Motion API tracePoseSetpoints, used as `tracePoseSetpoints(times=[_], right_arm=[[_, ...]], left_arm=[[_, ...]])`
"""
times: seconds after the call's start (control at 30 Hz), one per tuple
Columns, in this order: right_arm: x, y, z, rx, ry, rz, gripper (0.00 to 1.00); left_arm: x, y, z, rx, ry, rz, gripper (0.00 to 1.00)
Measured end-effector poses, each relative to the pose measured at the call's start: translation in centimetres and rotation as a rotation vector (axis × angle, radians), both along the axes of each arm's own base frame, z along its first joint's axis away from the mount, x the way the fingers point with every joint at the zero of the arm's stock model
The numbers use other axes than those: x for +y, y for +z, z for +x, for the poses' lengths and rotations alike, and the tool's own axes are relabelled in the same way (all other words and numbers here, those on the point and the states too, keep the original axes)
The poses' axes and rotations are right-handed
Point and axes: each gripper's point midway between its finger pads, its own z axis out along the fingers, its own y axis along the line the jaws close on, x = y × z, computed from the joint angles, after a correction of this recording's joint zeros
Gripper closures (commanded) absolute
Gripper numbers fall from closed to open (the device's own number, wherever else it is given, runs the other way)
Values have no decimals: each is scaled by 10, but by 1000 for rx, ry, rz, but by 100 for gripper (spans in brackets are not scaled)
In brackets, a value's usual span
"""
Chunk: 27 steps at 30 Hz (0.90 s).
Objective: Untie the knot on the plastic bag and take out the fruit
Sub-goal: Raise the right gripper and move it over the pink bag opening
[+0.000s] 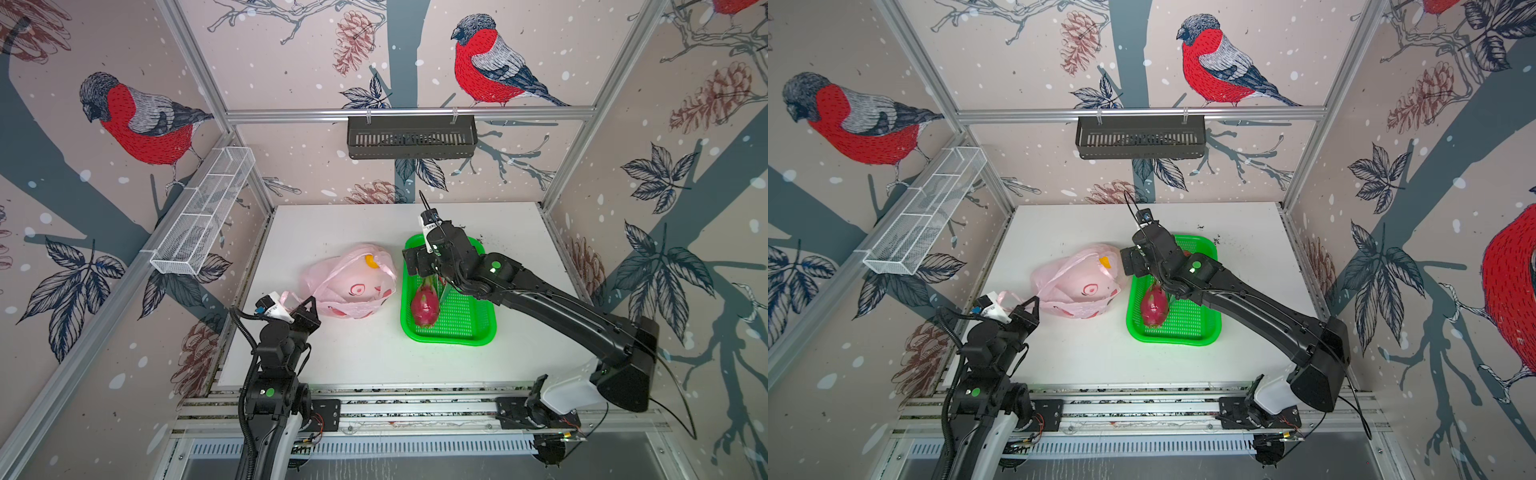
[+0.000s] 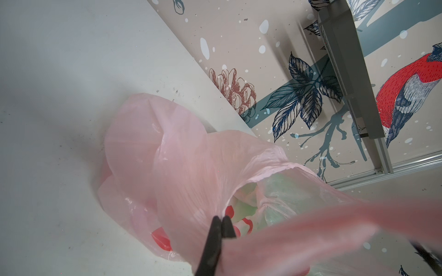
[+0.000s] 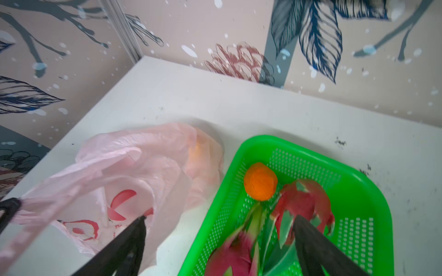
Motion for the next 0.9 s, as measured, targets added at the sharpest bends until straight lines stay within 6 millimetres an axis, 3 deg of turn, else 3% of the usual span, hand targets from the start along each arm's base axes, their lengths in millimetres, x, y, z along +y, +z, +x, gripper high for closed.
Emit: tracePoseSetpoints(times=[0.13,0.3,0.53,0.9], right_arm=[[33,26,-1,-83,90,8,4],[76,30,-1,-116,188,-9,4],[109,-5,4,-86,257,-86,6],[111,-72,15,26,252,-222,11]], left_arm=[[0,2,1,1,-4,17,100],[0,3,1,1,-10,36,100],[-1,2,1,1,-15,44,100],[-1,4,0,-8,-22,60,100]])
